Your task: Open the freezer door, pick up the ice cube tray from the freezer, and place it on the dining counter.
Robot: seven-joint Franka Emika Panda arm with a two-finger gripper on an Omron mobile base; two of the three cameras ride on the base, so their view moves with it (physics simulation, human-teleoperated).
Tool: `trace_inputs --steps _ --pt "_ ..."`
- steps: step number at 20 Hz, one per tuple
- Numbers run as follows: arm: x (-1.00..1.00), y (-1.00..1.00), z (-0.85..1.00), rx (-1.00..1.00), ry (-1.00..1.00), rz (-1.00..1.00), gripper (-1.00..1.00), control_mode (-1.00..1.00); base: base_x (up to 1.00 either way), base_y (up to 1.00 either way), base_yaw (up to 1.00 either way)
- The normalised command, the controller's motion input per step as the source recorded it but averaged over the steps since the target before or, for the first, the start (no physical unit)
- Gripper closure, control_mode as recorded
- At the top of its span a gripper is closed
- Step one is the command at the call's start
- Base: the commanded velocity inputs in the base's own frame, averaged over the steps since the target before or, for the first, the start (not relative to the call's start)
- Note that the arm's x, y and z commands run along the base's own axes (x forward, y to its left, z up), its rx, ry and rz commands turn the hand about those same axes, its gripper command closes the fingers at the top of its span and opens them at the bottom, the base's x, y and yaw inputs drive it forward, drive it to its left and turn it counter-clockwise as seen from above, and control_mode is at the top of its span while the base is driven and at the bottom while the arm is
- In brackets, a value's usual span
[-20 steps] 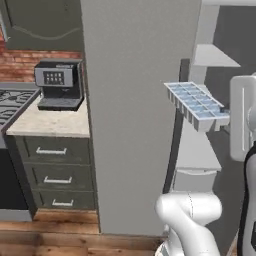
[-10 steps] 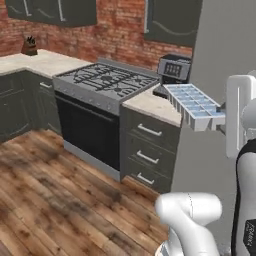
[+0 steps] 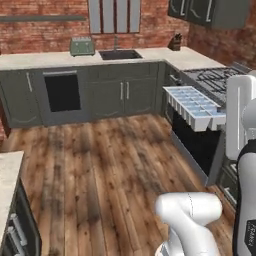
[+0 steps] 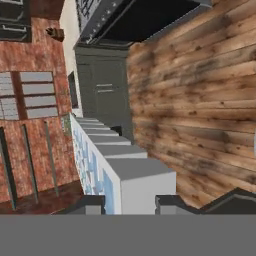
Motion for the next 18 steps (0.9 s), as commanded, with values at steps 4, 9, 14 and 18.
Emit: trace_inputs --steps 4,9,14,18 --pt "0.00 0.00 0.00 0.00 0.00 0.00 1.00 1.00 0.00 0.00 1.00" --pt "0.00 0.00 0.00 0.00 0.00 0.00 1.00 1.00 0.00 0.00 1.00" --pt "0.00 0.00 0.00 0.00 0.00 0.00 1.00 1.00 0.00 0.00 1.00" --pt "0.00 0.00 0.00 0.00 0.00 0.00 1.00 1.00 0.00 0.00 1.00"
